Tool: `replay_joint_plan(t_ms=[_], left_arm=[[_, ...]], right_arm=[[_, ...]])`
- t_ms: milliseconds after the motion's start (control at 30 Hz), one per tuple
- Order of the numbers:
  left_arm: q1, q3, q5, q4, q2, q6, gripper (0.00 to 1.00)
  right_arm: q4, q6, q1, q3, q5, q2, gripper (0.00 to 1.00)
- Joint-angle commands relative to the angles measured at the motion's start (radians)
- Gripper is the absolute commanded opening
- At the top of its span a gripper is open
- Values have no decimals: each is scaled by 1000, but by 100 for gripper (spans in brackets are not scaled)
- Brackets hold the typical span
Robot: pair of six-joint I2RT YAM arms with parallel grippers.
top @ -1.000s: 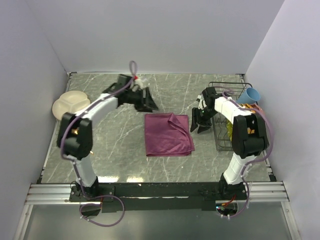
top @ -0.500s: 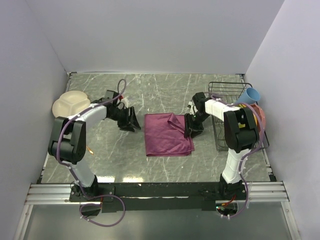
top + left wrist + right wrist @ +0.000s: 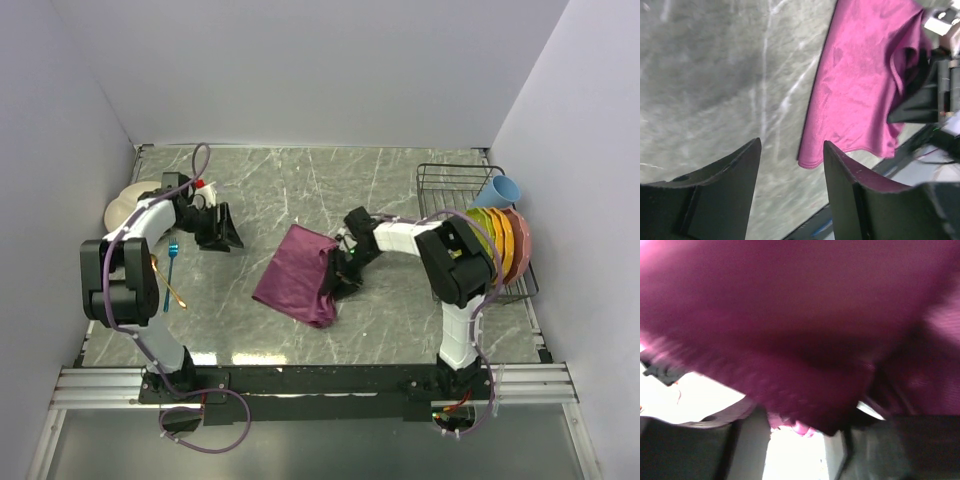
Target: Fold the napkin into a case and place the utensils inside
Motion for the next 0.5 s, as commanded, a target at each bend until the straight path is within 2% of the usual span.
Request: replay_joint_plan(t_ms=[0, 100, 200, 367, 467], left_arm=[[5, 60, -12, -112, 27, 220, 59], [2, 48, -7, -116, 39, 268, 62], [-11, 26, 5, -116, 67, 274, 64], [-103, -6, 9, -73, 84, 245, 64], [-157, -10, 0, -42, 110, 215, 62]], right_arm=[[76, 46, 17, 58, 36, -24, 62], [-132, -103, -22, 58, 94, -110, 78], [-266, -215, -64, 40, 180, -199, 83], [-350, -370, -132, 54, 295, -257, 88], [-346, -405, -177, 86, 334, -251, 88]])
